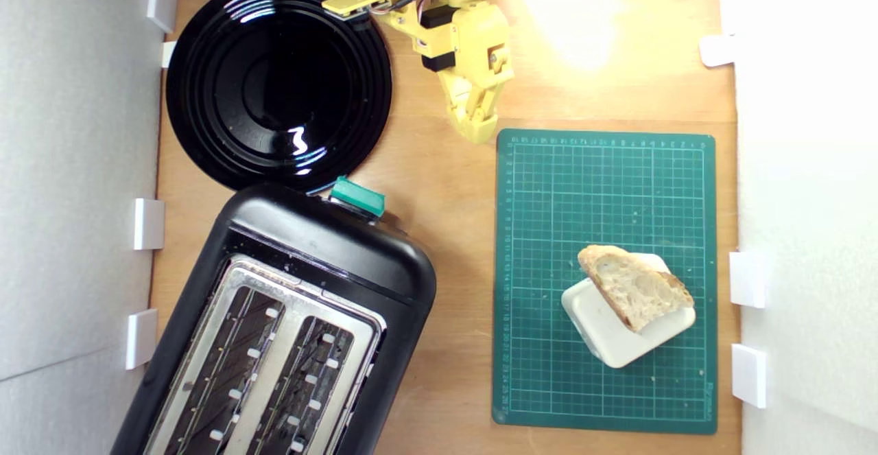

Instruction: Pick bread and place in toaster

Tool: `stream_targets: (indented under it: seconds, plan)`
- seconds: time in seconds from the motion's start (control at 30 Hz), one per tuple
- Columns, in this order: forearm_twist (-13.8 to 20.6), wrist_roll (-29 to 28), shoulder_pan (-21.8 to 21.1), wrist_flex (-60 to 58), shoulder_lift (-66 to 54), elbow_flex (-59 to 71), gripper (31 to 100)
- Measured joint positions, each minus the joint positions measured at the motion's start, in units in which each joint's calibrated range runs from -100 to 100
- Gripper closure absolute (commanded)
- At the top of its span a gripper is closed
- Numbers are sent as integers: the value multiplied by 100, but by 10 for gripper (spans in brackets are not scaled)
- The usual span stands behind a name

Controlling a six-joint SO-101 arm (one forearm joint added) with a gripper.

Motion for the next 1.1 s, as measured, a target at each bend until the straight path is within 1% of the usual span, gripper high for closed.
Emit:
stream_targets:
  seconds: [0.87,1.1]
  plan:
    - [0,5,0,0,8,0,977]
    - [0,5,0,-119,487,-28,977]
